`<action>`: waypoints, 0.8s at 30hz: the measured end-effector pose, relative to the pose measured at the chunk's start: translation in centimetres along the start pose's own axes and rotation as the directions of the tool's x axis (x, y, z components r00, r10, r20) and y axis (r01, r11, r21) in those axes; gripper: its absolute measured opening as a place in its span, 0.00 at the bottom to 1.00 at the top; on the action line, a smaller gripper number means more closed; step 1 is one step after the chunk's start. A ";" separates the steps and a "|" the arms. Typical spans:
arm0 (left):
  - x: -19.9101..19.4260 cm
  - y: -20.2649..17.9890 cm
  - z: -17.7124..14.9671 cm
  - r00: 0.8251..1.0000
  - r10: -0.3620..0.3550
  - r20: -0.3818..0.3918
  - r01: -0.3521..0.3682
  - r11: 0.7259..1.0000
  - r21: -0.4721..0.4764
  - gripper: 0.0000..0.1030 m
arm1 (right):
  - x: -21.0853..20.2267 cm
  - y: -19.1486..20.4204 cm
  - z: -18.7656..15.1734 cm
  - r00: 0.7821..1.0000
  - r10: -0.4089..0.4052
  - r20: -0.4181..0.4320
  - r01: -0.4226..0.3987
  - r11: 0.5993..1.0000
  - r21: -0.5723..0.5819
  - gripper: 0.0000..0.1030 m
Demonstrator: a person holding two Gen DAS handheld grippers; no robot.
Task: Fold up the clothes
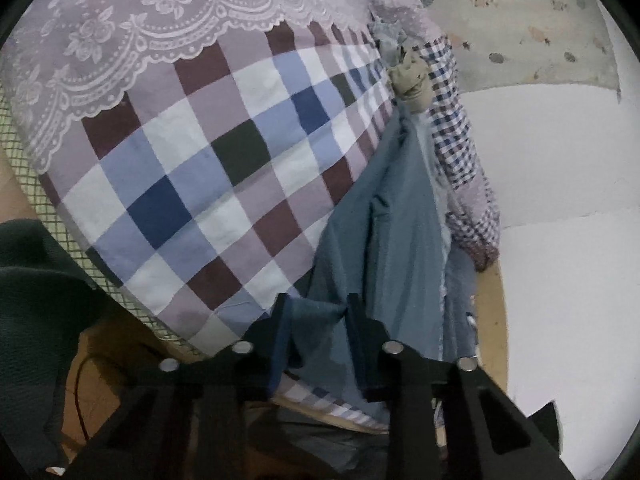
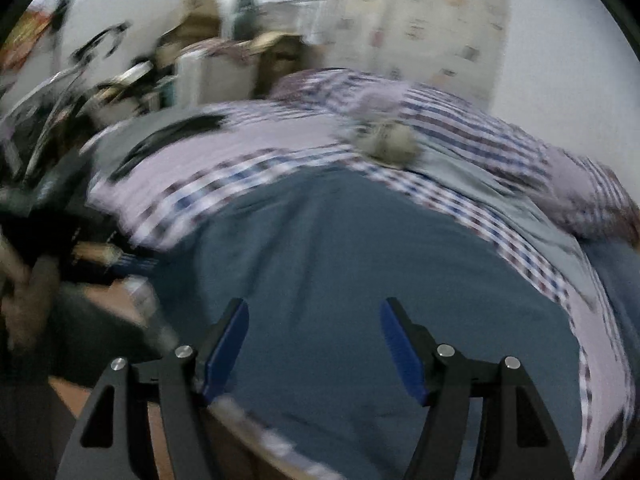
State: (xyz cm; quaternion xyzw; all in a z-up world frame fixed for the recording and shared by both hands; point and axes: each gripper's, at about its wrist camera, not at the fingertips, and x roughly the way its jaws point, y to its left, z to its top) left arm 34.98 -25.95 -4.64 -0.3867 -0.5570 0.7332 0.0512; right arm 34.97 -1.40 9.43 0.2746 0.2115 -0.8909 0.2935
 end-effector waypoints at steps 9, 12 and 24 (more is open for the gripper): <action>0.0 -0.4 0.0 0.995 -0.100 -0.008 0.100 0.995 0.003 0.08 | 2.6 9.9 -1.1 1.000 0.030 0.002 -0.028 0.965 -0.260 0.74; -0.3 -0.6 0.3 0.987 -0.161 -0.010 0.161 0.987 -0.010 0.08 | 3.3 12.2 -1.2 0.999 0.002 0.032 0.008 0.947 -0.320 0.76; -0.2 -0.8 1.3 0.951 -0.308 -0.013 0.307 0.950 -0.066 0.07 | 9.3 14.4 0.5 0.946 -0.294 0.134 0.323 0.846 -0.424 0.77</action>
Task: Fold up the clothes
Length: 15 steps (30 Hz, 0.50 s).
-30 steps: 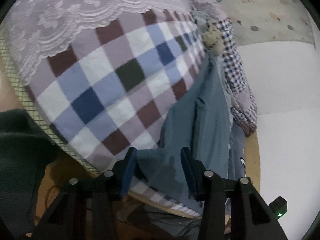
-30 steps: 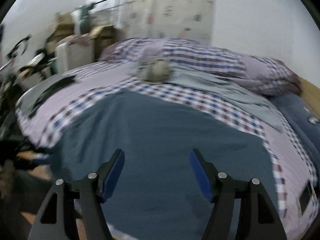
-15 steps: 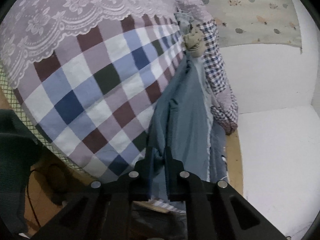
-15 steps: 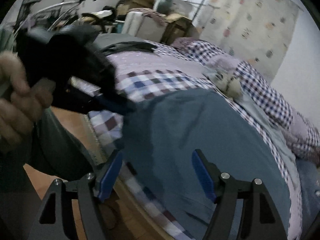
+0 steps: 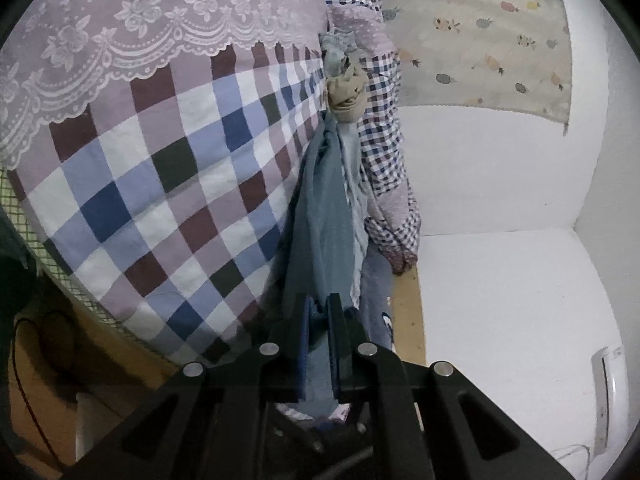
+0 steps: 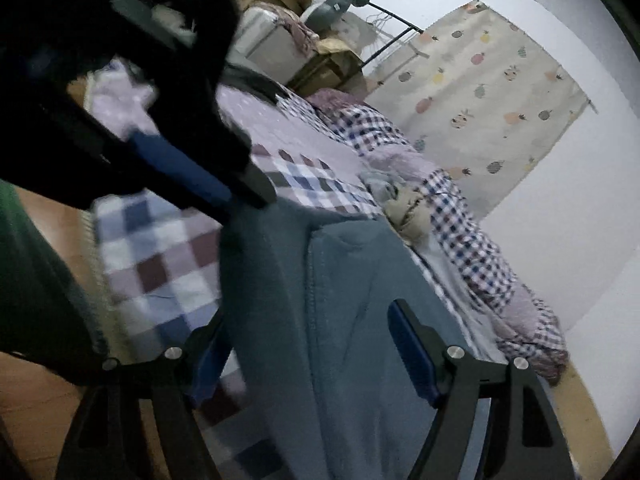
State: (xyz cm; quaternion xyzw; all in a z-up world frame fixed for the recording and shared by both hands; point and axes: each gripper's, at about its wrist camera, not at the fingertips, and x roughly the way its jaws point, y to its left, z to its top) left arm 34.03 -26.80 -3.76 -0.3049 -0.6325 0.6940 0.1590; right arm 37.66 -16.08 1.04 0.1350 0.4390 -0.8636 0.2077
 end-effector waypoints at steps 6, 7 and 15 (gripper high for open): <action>-0.1 0.2 0.4 1.000 0.024 0.012 -0.024 1.000 -0.011 0.07 | 2.7 -0.1 0.9 1.000 -0.008 -0.013 0.008 1.000 -0.004 0.40; 0.1 0.2 0.6 0.999 0.040 0.017 -0.039 0.999 -0.012 0.07 | 3.2 -0.4 1.1 1.000 -0.005 -0.023 0.005 1.000 0.009 0.23; -1.2 -0.6 2.3 0.992 0.022 0.127 -0.024 1.000 0.013 0.81 | 5.2 -3.7 2.1 0.989 0.124 -0.076 -0.111 0.982 0.152 0.05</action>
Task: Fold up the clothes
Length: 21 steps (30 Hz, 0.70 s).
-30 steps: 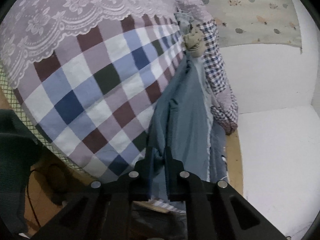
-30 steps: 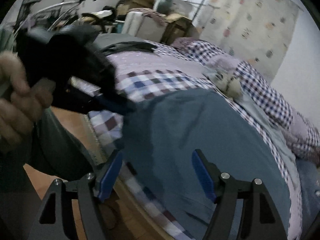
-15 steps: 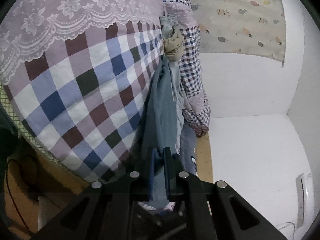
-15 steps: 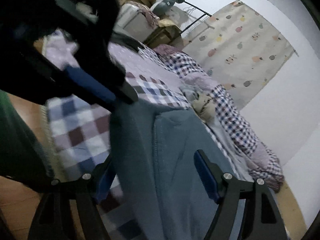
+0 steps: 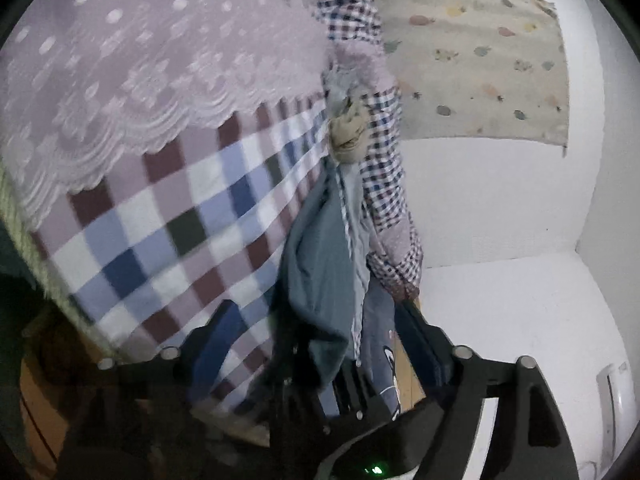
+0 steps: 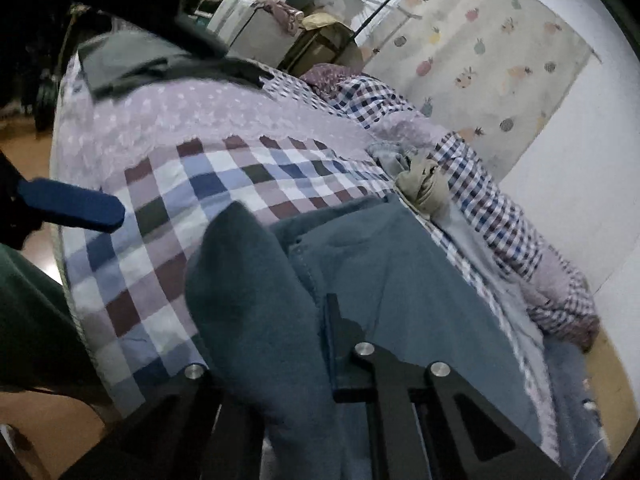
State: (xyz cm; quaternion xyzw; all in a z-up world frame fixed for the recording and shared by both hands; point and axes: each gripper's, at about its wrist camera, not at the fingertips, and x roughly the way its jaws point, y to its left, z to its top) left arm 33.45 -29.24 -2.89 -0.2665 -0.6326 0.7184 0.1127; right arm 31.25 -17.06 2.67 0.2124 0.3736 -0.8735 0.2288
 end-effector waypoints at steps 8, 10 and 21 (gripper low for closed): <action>3.9 -2.2 2.0 0.990 0.103 -0.094 -0.090 0.986 0.138 0.81 | -2.0 -1.6 0.1 0.997 0.077 0.019 -0.078 0.993 0.085 0.03; 5.0 -2.8 2.5 0.986 0.122 -0.116 -0.100 0.979 0.179 0.81 | -2.2 -2.3 0.1 0.996 0.083 0.023 -0.085 0.991 0.103 0.03; 11.5 -5.5 3.8 0.948 0.227 -0.222 -0.136 0.922 0.363 0.81 | -2.1 -4.1 0.1 0.991 0.131 0.014 -0.131 0.974 0.183 0.03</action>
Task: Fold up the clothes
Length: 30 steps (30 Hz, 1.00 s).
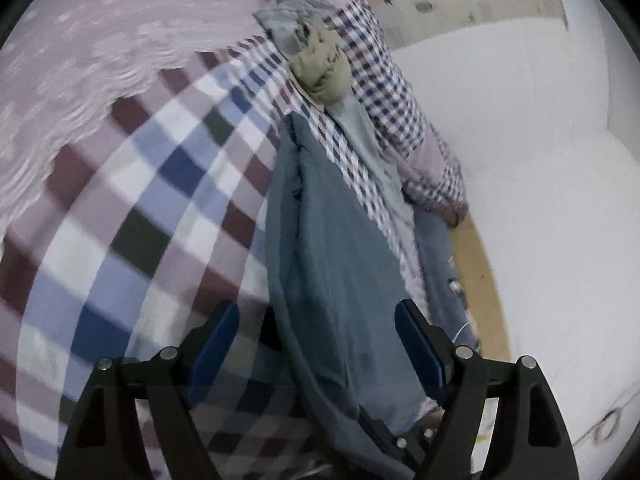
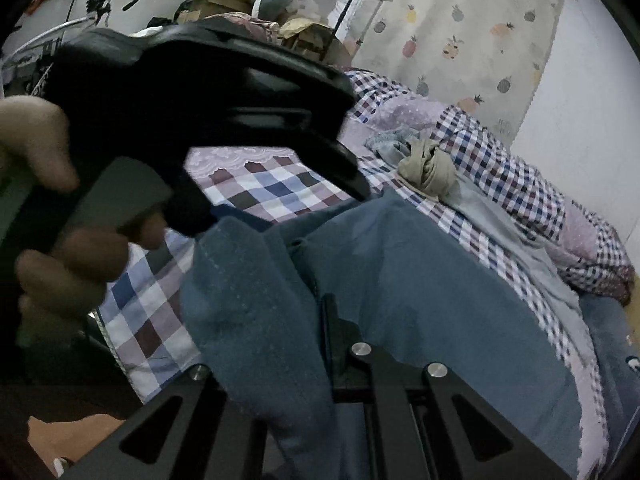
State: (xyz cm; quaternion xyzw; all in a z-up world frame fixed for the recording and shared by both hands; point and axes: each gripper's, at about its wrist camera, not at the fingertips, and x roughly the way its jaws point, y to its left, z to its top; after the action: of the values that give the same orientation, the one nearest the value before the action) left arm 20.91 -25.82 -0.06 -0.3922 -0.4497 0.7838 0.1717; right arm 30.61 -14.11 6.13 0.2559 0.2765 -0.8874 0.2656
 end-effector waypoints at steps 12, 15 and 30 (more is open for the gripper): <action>3.8 -1.2 4.1 0.996 0.007 -0.091 0.004 0.993 0.116 0.80 | -0.2 -0.5 -0.1 0.998 0.059 0.002 -0.059 0.998 0.035 0.03; 5.1 -1.5 5.7 0.994 0.005 -0.109 0.009 0.991 0.131 0.78 | -0.3 -0.6 0.0 0.997 0.076 0.003 -0.076 0.996 0.035 0.03; 10.8 -1.4 13.0 0.984 -0.040 -0.174 0.067 0.986 0.153 0.74 | -0.5 -1.7 0.8 0.990 0.143 -0.005 -0.142 0.986 0.086 0.03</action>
State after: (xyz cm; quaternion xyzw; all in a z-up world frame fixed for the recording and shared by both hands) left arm 3.99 -25.77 -0.12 -0.4307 -0.3802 0.7757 0.2611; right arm 29.68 -13.26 7.54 0.2910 0.2209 -0.8757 0.3156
